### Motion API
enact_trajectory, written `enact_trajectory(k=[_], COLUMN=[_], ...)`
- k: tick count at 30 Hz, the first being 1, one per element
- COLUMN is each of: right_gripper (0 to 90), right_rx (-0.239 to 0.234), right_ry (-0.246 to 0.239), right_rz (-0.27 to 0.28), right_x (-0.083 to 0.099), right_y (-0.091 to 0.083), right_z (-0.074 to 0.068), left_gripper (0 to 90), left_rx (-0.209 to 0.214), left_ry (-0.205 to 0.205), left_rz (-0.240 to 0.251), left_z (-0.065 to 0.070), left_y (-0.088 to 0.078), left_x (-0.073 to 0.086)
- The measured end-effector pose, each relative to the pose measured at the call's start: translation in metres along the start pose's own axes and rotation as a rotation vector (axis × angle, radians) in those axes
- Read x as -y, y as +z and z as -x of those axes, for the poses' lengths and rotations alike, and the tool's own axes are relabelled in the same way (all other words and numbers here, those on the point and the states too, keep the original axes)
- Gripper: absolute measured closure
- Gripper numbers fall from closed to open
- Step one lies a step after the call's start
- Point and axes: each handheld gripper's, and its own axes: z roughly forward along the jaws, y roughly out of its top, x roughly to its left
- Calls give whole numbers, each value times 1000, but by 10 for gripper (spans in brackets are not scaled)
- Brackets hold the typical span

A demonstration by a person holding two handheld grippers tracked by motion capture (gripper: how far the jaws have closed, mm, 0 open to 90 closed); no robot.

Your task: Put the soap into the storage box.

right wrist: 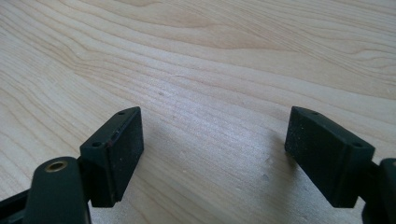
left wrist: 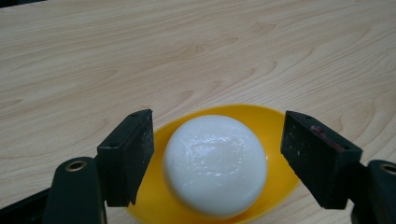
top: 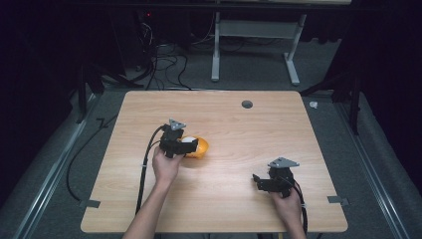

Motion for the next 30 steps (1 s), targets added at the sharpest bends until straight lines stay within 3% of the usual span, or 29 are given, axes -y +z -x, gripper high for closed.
enact_trajectory(k=[16, 30], right_gripper=[205, 204], right_rx=[4, 3], right_ry=[-2, -2], right_rz=[-1, -1], right_x=[0, 0], right_y=[0, 0], right_z=[0, 0], left_gripper=[254, 247], left_rx=[10, 31], left_ry=[49, 45], left_rz=[19, 50], left_z=[5, 5], left_y=[-26, -42], left_x=[2, 5])
